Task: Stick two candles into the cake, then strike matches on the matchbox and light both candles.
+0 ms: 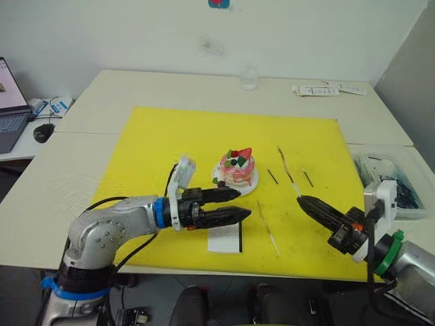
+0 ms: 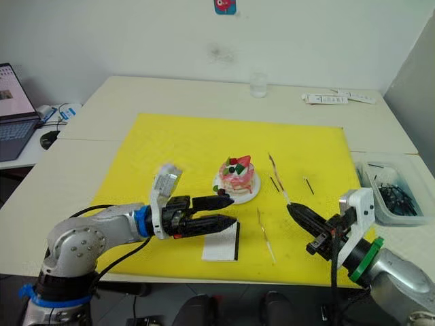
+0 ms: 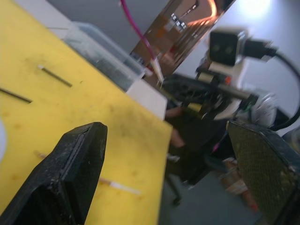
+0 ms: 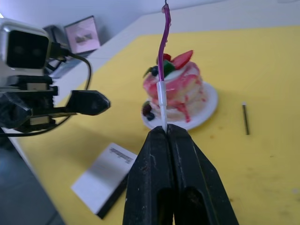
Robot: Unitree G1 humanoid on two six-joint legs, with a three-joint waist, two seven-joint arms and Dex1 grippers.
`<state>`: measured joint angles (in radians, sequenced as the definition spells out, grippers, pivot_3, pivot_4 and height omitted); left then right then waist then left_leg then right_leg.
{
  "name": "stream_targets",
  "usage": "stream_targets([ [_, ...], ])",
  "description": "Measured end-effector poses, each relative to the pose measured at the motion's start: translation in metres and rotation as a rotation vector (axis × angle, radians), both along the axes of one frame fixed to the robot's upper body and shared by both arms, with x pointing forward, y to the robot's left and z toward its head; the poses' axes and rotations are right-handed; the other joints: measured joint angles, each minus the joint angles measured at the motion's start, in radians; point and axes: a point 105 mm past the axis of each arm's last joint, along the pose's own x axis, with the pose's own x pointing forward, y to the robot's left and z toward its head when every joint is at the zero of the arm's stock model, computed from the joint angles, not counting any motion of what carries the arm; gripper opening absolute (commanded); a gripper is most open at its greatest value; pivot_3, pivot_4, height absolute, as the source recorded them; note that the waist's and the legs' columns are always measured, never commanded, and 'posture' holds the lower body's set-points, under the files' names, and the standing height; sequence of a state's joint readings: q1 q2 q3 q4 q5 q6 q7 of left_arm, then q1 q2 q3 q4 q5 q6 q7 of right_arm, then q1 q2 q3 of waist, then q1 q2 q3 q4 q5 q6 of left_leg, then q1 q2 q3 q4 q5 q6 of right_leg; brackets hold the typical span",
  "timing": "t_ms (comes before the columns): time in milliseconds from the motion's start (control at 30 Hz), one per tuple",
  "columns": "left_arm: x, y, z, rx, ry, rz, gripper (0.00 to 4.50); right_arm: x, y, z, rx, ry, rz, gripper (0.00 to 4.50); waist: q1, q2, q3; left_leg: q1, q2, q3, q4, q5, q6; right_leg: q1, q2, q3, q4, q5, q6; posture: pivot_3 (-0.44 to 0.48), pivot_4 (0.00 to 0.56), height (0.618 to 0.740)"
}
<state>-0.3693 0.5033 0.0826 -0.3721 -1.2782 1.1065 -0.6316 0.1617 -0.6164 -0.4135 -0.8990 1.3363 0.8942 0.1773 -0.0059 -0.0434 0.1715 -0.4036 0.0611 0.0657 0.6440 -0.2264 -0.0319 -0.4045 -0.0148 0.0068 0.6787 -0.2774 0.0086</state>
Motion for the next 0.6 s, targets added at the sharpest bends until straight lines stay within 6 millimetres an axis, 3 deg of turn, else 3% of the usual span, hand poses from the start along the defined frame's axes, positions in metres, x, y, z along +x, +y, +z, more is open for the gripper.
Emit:
stream_targets([
  [233,0.005,-0.022,0.028,-0.207,0.098,-0.043,4.5,-0.001,0.032,0.026,0.23,0.077,0.199,0.01,0.0,0.0,0.0,-0.001,0.0,-0.002,0.001,0.0,0.0,0.0,0.002,0.0,0.0,0.0,0.0,0.0,0.15,0.74],
  [500,0.004,-0.023,0.033,-0.308,0.175,-0.056,4.5,-0.004,0.04,0.032,0.31,0.148,0.242,0.01,0.0,0.0,0.0,-0.001,0.0,-0.002,0.001,0.0,0.0,0.0,0.002,0.0,0.0,0.0,0.0,0.0,0.15,0.74],
  [600,0.002,-0.023,0.032,-0.333,0.211,-0.067,3.9,-0.004,0.041,0.033,0.321,0.154,0.244,0.0,0.0,0.0,0.0,-0.001,0.0,-0.002,0.001,0.0,0.0,0.0,0.002,0.0,0.0,0.0,0.0,0.0,0.15,0.74],
])
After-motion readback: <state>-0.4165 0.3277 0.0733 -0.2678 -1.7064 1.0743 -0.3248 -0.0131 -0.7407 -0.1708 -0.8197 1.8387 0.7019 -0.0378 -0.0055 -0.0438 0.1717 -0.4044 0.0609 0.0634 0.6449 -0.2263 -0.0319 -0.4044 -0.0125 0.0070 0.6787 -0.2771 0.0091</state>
